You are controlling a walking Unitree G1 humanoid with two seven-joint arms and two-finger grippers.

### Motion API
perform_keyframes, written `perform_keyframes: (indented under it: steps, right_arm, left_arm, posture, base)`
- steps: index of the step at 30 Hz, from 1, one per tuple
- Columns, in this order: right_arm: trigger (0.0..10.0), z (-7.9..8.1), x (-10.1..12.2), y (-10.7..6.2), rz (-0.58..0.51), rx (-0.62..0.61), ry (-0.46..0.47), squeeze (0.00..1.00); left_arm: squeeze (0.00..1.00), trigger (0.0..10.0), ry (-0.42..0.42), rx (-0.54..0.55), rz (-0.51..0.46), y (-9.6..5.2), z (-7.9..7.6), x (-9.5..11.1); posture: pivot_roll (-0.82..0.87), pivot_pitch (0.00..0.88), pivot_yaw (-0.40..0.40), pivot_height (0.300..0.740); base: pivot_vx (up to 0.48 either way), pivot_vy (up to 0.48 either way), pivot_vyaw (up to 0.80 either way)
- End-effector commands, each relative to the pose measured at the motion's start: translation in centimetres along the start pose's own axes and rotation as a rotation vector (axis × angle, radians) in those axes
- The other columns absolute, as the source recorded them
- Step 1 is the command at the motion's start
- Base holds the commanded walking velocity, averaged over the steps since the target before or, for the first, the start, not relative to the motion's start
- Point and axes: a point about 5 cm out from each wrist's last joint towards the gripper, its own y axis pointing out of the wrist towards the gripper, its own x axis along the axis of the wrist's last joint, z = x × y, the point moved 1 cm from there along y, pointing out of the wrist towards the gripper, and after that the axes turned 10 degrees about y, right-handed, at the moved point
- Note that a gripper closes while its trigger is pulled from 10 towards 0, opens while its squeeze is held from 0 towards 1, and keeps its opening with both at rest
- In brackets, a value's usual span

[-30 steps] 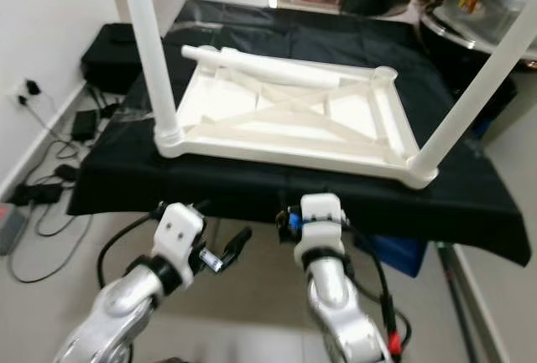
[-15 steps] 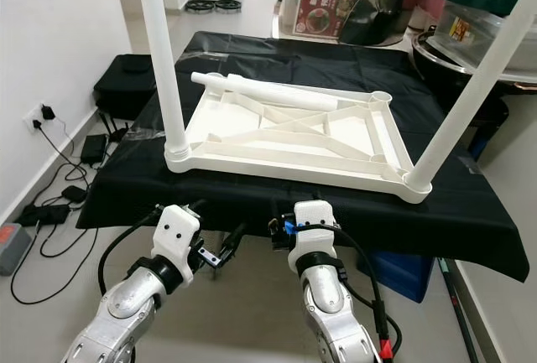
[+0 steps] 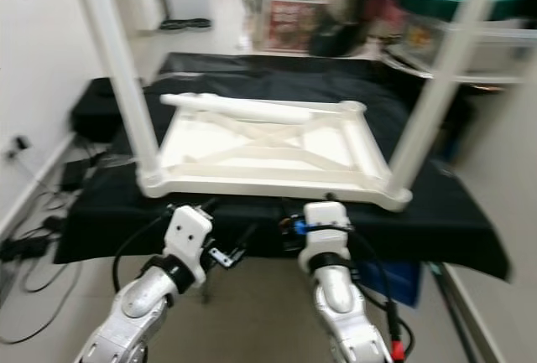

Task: Building children table

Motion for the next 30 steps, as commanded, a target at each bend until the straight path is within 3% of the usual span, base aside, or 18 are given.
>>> perform_keyframes:
  steps: [1, 7, 13, 20, 25, 30]
  right_arm:
    - [10.0, -0.1, -0.2, -0.1, 0.006, 0.004, -0.012, 0.0]
    - [10.0, -0.1, -0.2, 0.0, 0.004, 0.004, -0.011, 0.0]
    - [10.0, -0.1, -0.1, 0.0, 0.006, -0.001, 0.003, 0.0]
    - [10.0, -0.6, 0.1, 0.3, 0.008, -0.007, 0.097, 0.0]
    - [10.0, -2.9, 0.2, 0.8, 0.012, -0.087, 0.142, 0.0]
    - [10.0, -3.2, 0.0, 0.7, 0.024, -0.114, 0.15, 0.0]
  left_arm:
    - [0.0, 10.0, 0.007, -0.005, 0.008, 0.1, 0.0, -0.2]
    - [0.0, 10.0, 0.004, -0.01, 0.007, 0.2, 0.0, -0.3]
    - [0.0, 10.0, 0.01, -0.004, 0.015, 0.2, 0.1, -0.3]
    - [0.0, 10.0, 0.01, 0.001, 0.015, 0.2, 0.2, -0.3]
    - [0.0, 10.0, 0.011, -0.007, 0.016, 0.2, 0.2, -0.3]
    - [0.0, 10.0, 0.013, -0.011, 0.019, 0.2, 0.2, -0.3]
  posture:
    - [0.1, 0.0, -0.037, 0.74]
    - [0.1, 0.0, -0.036, 0.74]
    - [0.1, 0.0, -0.036, 0.74]
    - [0.11, 0.0, -0.033, 0.74]
    - [0.1, 0.0, -0.034, 0.74]
    - [0.11, 0.0, -0.031, 0.74]
  base:
    - [0.398, 0.0, 0.0]
    - [0.36, 0.0, 0.0]
    - [0.0, 0.0, 0.0]
    - [0.0, 0.0, 0.0]
    - [0.0, 0.0, 0.0]
    - [0.0, 0.0, 0.0]
